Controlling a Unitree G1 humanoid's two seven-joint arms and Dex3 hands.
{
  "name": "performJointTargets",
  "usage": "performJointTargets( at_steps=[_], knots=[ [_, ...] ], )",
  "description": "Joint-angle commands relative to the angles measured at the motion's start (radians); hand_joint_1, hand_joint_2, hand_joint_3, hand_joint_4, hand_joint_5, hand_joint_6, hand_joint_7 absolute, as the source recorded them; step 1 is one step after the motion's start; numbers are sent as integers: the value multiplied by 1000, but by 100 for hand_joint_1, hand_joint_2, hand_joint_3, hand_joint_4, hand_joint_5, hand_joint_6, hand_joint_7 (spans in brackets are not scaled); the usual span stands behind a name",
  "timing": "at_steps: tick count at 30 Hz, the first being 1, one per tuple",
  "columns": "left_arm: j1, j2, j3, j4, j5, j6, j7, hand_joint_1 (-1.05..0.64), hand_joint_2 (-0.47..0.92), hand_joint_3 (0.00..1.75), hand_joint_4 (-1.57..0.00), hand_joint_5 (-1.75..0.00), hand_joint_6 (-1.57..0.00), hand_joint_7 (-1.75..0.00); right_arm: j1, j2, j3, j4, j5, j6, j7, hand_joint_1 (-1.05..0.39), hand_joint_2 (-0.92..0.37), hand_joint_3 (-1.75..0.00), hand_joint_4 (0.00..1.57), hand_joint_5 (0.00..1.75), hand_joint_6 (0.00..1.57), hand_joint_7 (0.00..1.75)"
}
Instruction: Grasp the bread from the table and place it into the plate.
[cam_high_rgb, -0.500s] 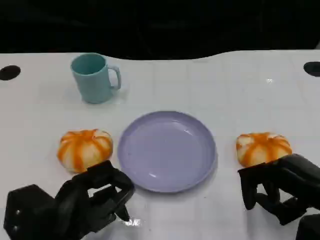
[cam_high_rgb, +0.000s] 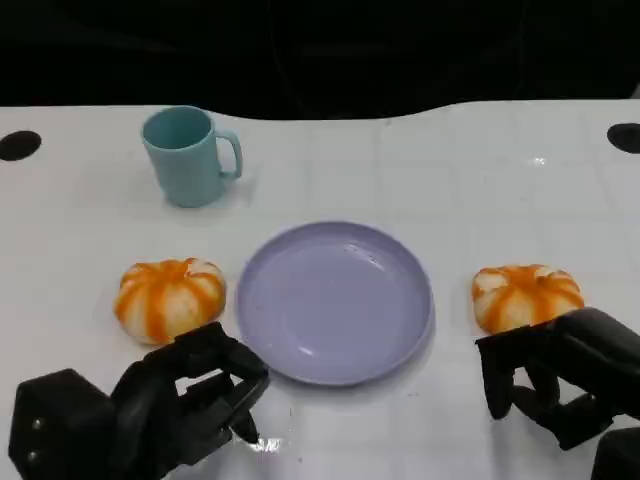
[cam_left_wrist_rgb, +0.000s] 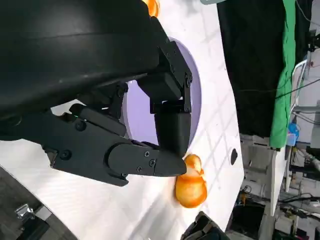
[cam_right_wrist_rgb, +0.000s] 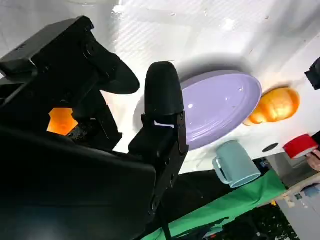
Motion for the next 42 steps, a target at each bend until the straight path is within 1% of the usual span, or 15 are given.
performJointTargets(
  at_steps=[1, 10, 13, 15, 17, 19, 21, 26, 27, 29, 30, 33, 37, 40, 42],
  knots=[
    [1, 14, 13, 3, -2, -14, -5, -50, 91, 30, -71, -175, -72, -139, -5, -2, 1, 3, 8, 3, 1, -5, -39, -128, 87, 175, 80, 145],
    [0, 15, 14, 4, -5, -13, -7, -50, 91, 30, -70, -175, -72, -140, -8, -1, 1, 7, 13, 0, 2, -5, -39, -128, 87, 175, 79, 145],
    [1, 17, 15, 5, -5, -17, -10, -50, 91, 30, -70, -175, -72, -139, -8, 1, -5, 7, 19, -4, -3, -4, -38, -128, 86, 175, 81, 140],
    [1, 16, 16, 5, -8, -16, -13, -50, 91, 30, -70, -175, -72, -139, -8, 2, -11, 5, 32, -5, -3, -4, -38, -129, 84, 175, 84, 131],
    [2, 16, 17, 4, -9, -14, -11, -50, 91, 30, -70, -175, -72, -139, -8, 6, -19, 3, 57, -5, -1, -3, -39, -126, 82, 172, 86, 112],
    [2, 17, 16, 4, -5, -14, -8, -50, 91, 30, -70, -175, -72, -139, -9, 13, -27, 7, 81, -15, -7, -4, -42, -120, 81, 170, 87, 99],
    [1, 17, 16, 6, -4, -14, -7, -50, 91, 29, -71, -175, -72, -139, -9, 17, -36, 7, 95, -19, -13, -6, -46, -104, 79, 157, 88, 81],
    [2, 16, 16, 6, -3, -16, -6, -51, 91, 29, -72, -175, -72, -138, -4, 13, -57, -17, 105, -1, -16, -12, -51, -80, 74, 122, 86, 50],
    [2, 16, 15, 4, -1, -15, -5, -51, 91, 29, -72, -175, -72, -138, -3, 12, -62, -23, 111, 5, -11, -15, -54, -72, 71, 111, 85, 40],
    [3, 17, 14, 3, 0, -16, -4, -51, 91, 29, -71, -175, -72, -138, -2, 9, -72, -37, 117, 16, -3, -22, -68, -47, 65, 97, 84, 22],
    [3, 17, 14, 3, 0, -16, -5, -51, 91, 29, -71, -175, -72, -138, -3, 8, -76, -39, 120, 16, -2, -25, -72, -40, 63, 93, 82, 17],
    [2, 15, 16, 5, -4, -14, -6, -51, 91, 29, -72, -175, -72, -139, -5, 7, -89, -42, 127, 11, -7, -31, -83, -19, 53, 84, 76, 7],
    [5, 17, 14, 0, 0, -9, -3, -51, 91, 29, -71, -175, -72, -139, -10, 9, -109, -41, 117, 8, -23, -36, -88, -7, 44, 80, 69, 2],
    [6, 17, 14, 0, 2, -14, -3, -51, 91, 29, -71, -175, -72, -140, -15, -2, -120, -49, 98, 23, -26, -40, -91, -2, 37, 62, 62, 0],
    [6, 16, 15, 2, -1, -15, -7, -51, 91, 29, -71, -175, -71, -140, -15, -13, -126, -66, 94, 47, -15, -40, -90, -1, 30, 51, 56, 0]
  ],
)
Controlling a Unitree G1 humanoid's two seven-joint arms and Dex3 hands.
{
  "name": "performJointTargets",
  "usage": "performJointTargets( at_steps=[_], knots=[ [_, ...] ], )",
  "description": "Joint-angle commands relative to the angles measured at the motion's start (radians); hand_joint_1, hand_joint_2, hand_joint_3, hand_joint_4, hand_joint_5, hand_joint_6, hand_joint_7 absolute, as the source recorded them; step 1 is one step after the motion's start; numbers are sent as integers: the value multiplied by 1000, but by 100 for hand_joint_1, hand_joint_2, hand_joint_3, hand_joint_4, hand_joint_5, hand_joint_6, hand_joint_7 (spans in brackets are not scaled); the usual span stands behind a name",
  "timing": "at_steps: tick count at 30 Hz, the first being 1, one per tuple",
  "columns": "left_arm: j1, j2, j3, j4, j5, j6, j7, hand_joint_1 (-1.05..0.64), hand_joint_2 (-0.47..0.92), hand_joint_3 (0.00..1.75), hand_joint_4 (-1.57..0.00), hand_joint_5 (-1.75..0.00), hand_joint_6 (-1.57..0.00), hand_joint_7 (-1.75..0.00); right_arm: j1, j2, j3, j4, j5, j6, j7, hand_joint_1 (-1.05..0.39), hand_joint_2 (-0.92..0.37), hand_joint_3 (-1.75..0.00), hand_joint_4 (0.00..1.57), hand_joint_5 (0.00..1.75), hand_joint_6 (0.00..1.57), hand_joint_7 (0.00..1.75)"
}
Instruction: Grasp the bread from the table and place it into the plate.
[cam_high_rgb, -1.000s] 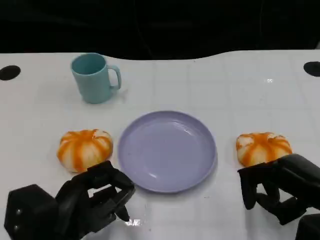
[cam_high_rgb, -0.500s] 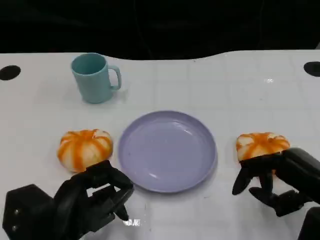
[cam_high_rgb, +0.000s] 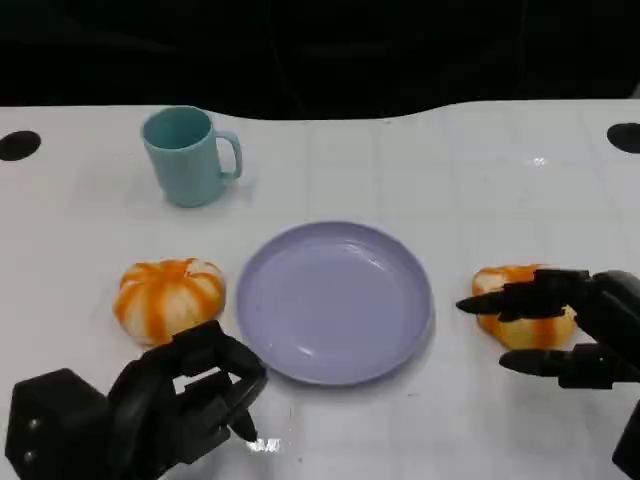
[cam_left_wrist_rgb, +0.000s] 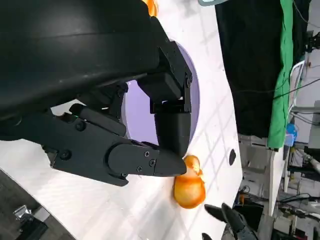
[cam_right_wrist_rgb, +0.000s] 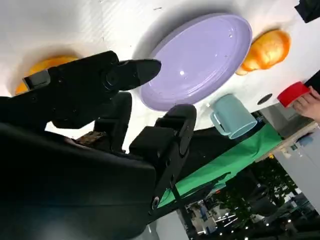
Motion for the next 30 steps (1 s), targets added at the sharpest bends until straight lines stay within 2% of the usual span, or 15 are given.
performJointTargets(
  at_steps=[1, 7, 16, 24, 30],
  knots=[
    [7, 15, 10, 0, -2, -9, -5, -51, 91, 29, -71, -175, -71, -140, -10, -37, -32, -40, -2, 48, 8, -38, -90, 0, 27, 46, 53, 0],
    [5, 12, 7, 2, 0, -8, -3, -50, 91, 29, -71, -175, -72, -140, -5, -62, -48, -87, -8, 104, 21, -29, -84, 0, 12, 32, 37, 0],
    [5, 4, 0, -1, 1, -4, 4, -51, 91, 29, -72, -175, -72, -140, 0, -89, -47, -140, -35, 188, 44, -24, -82, 0, 0, 19, 26, 0],
    [2, -3, 0, -3, -2, 6, 10, -50, 92, 28, -72, -175, -73, -140, -38, -109, 4, -139, -139, 252, 80, -23, -79, 0, 0, 10, 24, 0],
    [3, -4, 5, -6, -9, 8, 5, -50, 92, 28, -72, -175, -73, -139, -102, -108, 80, -66, -244, 273, 84, -22, -76, 0, 1, 10, 22, 0]
  ],
)
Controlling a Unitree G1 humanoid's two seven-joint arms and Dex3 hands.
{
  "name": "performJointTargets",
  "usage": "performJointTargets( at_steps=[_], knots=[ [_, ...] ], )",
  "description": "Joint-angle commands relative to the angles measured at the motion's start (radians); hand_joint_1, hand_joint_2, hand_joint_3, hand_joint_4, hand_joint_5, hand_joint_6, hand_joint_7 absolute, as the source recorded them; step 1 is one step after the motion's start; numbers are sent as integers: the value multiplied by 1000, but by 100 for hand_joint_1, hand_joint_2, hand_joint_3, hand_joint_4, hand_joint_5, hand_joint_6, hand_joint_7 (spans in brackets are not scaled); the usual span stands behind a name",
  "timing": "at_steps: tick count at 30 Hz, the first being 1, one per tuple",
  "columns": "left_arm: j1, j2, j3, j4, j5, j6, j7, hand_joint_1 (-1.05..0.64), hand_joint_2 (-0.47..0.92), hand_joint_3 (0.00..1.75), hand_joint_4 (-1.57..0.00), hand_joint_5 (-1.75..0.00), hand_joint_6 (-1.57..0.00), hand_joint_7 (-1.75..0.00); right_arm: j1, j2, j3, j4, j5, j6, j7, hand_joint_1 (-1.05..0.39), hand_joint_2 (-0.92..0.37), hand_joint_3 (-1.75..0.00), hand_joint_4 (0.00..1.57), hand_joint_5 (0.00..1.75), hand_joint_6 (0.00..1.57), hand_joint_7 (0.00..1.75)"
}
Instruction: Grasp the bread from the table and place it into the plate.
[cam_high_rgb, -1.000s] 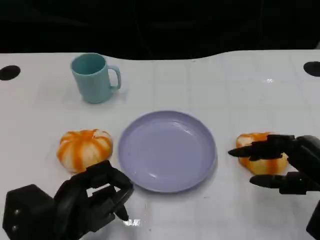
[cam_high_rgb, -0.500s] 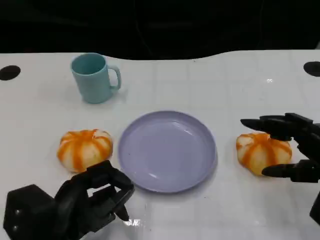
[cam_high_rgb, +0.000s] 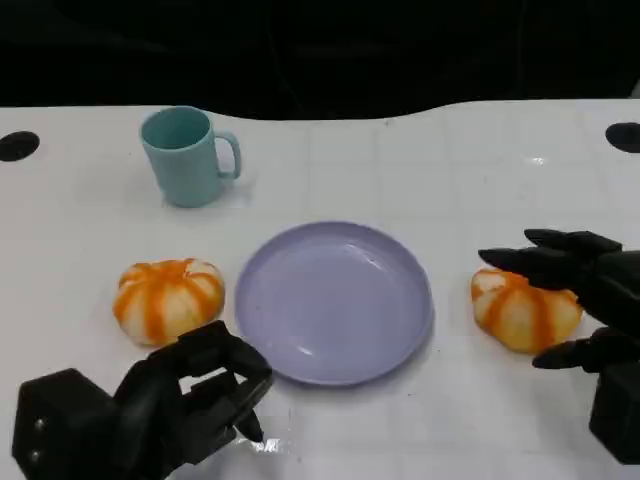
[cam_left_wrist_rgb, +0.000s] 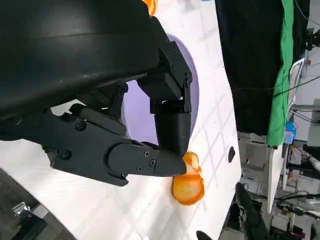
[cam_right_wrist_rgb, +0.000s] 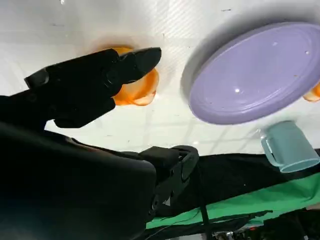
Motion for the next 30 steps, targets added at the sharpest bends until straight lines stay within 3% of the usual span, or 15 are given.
performJointTargets(
  at_steps=[1, 15, 24, 27, 30],
  knots=[
    [5, 9, 12, -8, -7, 6, 5, -50, 92, 28, -72, -175, -73, -138, -61, -16, 53, 71, -66, 19, 5, -23, -76, 0, 1, 11, 22, 0],
    [14, 5, 5, -24, 0, 14, 15, -50, 92, 28, -73, -175, -74, -138, -259, 55, 209, 441, -176, -10, -115, -16, -77, -1, 7, 14, 23, 0],
    [18, 1, 3, -31, -3, 16, 19, -50, 92, 29, -73, -175, -74, -138, -370, 92, 287, 664, -226, -40, -217, -25, -82, -3, 14, 15, 27, 1],
    [22, -1, 1, -39, 0, 23, 26, -50, 92, 28, -73, -175, -75, -137, -403, 110, 311, 736, -245, -49, -280, -32, -86, -4, 27, 21, 36, 5],
    [25, 0, -2, -44, 1, 20, 23, -50, 92, 29, -73, -175, -74, -137, -418, 126, 310, 792, -235, -77, -349, -33, -89, -5, 55, 33, 61, 10]
  ],
)
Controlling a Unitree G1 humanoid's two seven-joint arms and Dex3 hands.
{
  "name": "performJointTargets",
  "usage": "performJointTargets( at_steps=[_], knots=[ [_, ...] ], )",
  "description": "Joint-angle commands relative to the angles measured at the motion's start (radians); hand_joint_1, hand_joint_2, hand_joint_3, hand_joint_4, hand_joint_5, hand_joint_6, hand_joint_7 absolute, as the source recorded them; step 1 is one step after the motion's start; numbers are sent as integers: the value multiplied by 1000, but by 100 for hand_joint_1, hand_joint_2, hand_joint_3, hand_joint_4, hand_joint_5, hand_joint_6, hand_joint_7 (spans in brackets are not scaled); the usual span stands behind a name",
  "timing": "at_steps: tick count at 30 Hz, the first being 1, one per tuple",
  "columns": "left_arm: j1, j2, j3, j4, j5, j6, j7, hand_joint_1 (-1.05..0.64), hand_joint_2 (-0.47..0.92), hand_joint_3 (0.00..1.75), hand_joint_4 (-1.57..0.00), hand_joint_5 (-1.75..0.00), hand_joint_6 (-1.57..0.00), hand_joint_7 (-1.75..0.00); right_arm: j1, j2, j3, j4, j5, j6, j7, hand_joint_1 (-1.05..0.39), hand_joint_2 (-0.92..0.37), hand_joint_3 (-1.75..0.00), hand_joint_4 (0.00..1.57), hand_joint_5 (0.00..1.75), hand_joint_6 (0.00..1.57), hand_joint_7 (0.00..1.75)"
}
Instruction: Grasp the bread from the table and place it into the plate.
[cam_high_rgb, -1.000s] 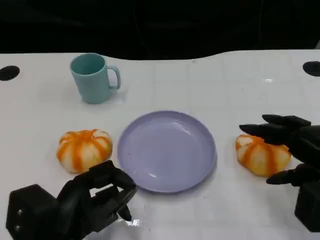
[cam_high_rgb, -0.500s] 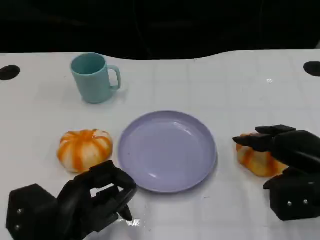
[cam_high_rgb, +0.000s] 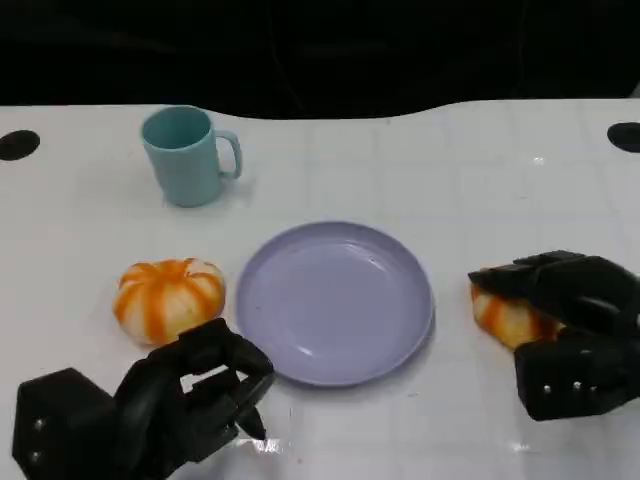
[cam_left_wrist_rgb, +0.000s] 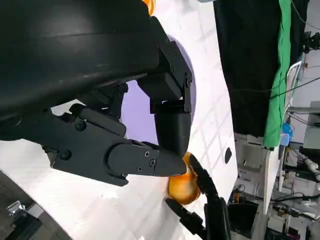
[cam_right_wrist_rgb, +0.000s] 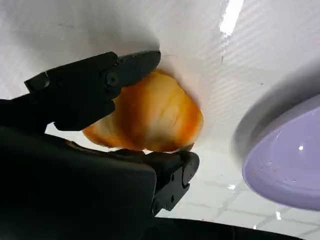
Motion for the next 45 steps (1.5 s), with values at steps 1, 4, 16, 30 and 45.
performJointTargets(
  at_steps=[1, 4, 16, 30, 45],
  knots=[
    [17, 11, 3, -18, 3, 4, 7, -50, 92, 29, -73, -175, -74, -138, -32, 19, -9, 83, 29, -45, -93, -31, -90, -5, 60, 50, 71, 11],
    [19, 10, 4, -26, 0, 17, 11, -50, 92, 29, -73, -175, -74, -138, -39, 31, -29, 137, 69, -122, -158, -19, -84, -38, 77, 151, 97, 65],
    [22, 9, 5, -29, 4, 19, 14, -50, 91, 28, -73, -175, -74, -138, -40, 47, -52, 154, 98, -207, -317, -13, -45, -115, 88, 175, 67, 173],
    [38, 18, 9, -31, 1, 6, 4, -50, 92, 28, -73, -175, -74, -138, 4, 71, -112, -50, 183, -225, -281, 1, -30, -132, 94, 175, 77, 164],
    [39, 16, -3, -36, 8, 8, 10, -50, 92, 28, -73, -175, -74, -138, -50, 209, -60, -119, 152, -218, -201, 10, -14, -144, 101, 175, 81, 173]
  ],
)
